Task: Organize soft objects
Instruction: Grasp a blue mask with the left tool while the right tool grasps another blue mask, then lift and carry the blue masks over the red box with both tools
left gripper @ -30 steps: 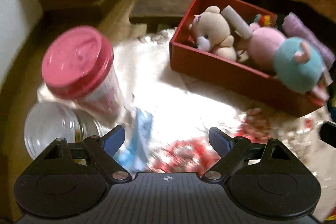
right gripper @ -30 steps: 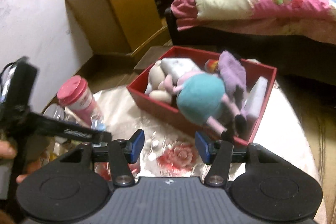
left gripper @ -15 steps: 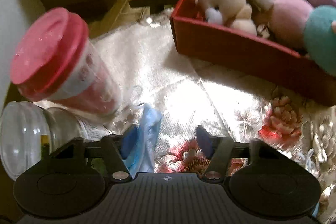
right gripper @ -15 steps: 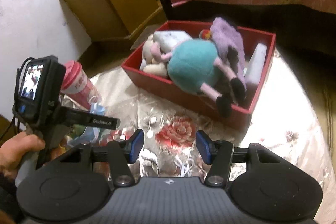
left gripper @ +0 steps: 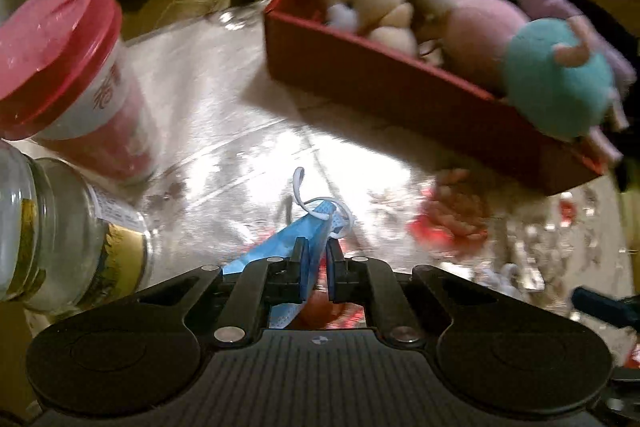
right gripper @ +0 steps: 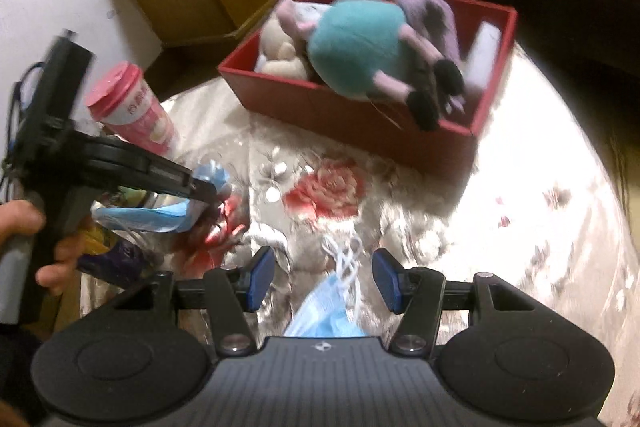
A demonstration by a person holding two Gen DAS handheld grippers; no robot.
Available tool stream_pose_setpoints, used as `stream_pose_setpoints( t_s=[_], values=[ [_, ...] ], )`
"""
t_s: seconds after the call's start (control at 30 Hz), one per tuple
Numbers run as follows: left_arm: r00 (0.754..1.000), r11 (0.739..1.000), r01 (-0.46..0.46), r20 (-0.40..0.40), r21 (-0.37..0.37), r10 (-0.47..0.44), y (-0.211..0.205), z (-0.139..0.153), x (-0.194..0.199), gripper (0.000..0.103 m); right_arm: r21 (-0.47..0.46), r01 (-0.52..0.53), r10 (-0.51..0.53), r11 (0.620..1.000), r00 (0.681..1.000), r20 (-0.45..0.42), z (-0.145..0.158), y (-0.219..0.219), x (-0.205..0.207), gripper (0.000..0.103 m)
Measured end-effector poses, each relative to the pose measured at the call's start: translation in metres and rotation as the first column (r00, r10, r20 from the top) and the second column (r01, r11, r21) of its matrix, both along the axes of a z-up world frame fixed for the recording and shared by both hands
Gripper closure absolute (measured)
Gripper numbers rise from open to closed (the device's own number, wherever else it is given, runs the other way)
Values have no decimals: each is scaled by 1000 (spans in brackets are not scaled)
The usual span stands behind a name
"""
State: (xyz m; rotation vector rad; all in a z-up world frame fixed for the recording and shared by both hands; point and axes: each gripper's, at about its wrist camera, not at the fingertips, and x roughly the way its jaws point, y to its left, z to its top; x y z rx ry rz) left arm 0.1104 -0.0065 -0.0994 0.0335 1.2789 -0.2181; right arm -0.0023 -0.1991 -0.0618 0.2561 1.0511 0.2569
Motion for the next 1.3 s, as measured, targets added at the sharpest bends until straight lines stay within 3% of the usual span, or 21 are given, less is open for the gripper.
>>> stream_pose_setpoints(
  t_s=[0.23,0.37,0.43,0.53,0.6,0.63,0.73,0.8,0.87,1.0,1.07,1.1,1.13,1.2,1.3],
  values=[
    [999,991,-8,43,-137,14,10,35,-10,102,-22,3,-4,1000,998,-69,-19,12,-10,77],
    [998,989,-11,62,-146,20,11,45,-10,99,-65,-64,58,996,994,-92,-30,33,-16,73],
    [999,994,-12,52,-109,18,10,37,-9,94,-131,-94,82,987,992,-92,-37,43,-20,73],
    [999,1000,6,51,11,-7,2,19,-7,74,-163,-102,87,981,991,-100,-44,45,-21,73],
    [998,996,12,65,91,-18,-2,10,-8,32,-168,-102,86,980,991,-100,-43,44,-21,72],
    [996,991,15,82,130,-26,-5,7,-8,29,-165,-100,84,981,991,-101,-44,42,-21,72],
    [994,979,63,72,194,-78,-16,-6,-9,36,-174,-107,92,979,992,-91,-45,41,-22,72],
    [994,981,104,22,166,-110,-22,-14,-11,56,-172,-112,96,979,991,-96,-45,41,-22,72],
    [992,979,123,-6,160,-123,-27,-20,-14,61,-170,-121,105,978,989,-100,-45,42,-22,72],
    [991,983,133,-44,125,-128,-27,-18,-17,84,-158,-130,115,979,988,-105,-45,39,-22,73],
    [989,985,145,-57,99,-140,-28,-18,-22,86,-157,-121,104,980,989,-109,-44,36,-24,83],
    [988,986,147,-62,79,-142,-27,-17,-24,87,-169,-103,86,980,991,-105,-43,33,-24,97],
    [987,988,148,-69,51,-144,-27,-15,-27,87,-156,-91,75,984,991,-107,-43,29,-24,103],
    [987,990,143,-74,9,-142,-27,-11,-31,89,-85,-67,55,994,989,-134,-44,20,-22,103],
    [990,991,133,-53,-11,-134,-26,-2,-32,89,-71,-58,48,996,990,-136,-43,19,-21,103]
  ],
)
